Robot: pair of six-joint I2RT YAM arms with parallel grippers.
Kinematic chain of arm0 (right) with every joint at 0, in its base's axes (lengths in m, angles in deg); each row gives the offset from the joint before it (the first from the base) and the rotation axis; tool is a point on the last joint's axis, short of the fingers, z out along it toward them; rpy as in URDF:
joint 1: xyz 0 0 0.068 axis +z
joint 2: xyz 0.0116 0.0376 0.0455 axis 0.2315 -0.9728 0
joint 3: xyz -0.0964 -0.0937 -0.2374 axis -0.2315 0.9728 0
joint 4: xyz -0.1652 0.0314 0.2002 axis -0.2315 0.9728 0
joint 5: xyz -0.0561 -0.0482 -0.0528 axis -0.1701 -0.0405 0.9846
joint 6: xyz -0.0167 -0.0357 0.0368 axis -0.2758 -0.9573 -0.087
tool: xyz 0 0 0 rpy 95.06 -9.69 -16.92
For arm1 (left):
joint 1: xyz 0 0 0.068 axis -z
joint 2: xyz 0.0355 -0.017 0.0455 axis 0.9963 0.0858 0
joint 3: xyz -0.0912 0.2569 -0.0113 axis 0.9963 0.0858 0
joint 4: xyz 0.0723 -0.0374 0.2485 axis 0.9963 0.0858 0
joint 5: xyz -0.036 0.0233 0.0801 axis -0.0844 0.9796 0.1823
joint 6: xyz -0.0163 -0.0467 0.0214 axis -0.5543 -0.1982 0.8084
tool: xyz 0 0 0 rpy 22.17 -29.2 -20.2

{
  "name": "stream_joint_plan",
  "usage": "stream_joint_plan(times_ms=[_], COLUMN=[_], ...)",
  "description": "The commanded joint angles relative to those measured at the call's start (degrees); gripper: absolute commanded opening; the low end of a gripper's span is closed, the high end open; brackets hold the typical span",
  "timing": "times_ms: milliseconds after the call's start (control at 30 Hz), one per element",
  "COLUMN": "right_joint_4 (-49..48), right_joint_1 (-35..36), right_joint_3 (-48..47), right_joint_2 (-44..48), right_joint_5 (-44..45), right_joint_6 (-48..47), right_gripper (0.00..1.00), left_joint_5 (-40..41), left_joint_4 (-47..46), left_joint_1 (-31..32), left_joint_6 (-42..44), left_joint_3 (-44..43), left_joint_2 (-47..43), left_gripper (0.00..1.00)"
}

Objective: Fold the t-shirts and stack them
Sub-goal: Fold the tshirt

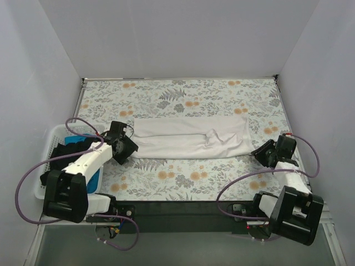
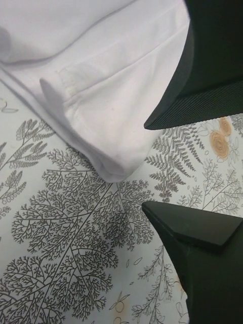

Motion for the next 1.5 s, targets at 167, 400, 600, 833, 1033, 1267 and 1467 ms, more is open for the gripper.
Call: stream_joint_plan(times_ms=[167,400,600,833,1033,1267,1467], right_joint_4=[2.0,2.0,4.2,5.0,5.2,5.7,4.0], right_joint_1=[13.2,30.4,37.5,44.6,46.4,47.6,47.4], right_joint_3=[-11.9,-23.3,-26.9,-27.4,-27.8,-28.9,-33.2], right_joint_2=[7.9,-5.4,-14.0,-19.0,-22.3,-26.0,-30.3], right_joint_5=[6.4,7.2,12.9,22.9,28.2,31.4,39.1], right_joint_6=[-11.9,-29.4,-39.7,-48.2,-50.5,-52.1,-54.3], right_gripper=[0.54,0.54,0.58,0.62,0.59,0.58,0.55], left_joint_5=[4.4,2.2,0.6,2.9,4.1,7.2,8.0], left_joint_4=[6.3,2.9,-2.4,-5.3,-6.9,-7.6,-7.9], left_joint_1=[2.4,9.5,13.3,13.7,13.7,13.8,13.8], left_joint_6=[3.2,4.9,10.0,15.1,19.7,20.3,20.2], left_joint_3=[-8.8,-11.2,-13.3,-13.7,-12.8,-10.6,-10.2], left_joint_2=[-7.8,-2.3,4.8,10.6,9.8,8.2,6.4], left_gripper=[0.64,0.64,0.64,0.64,0.64,0.64,0.64])
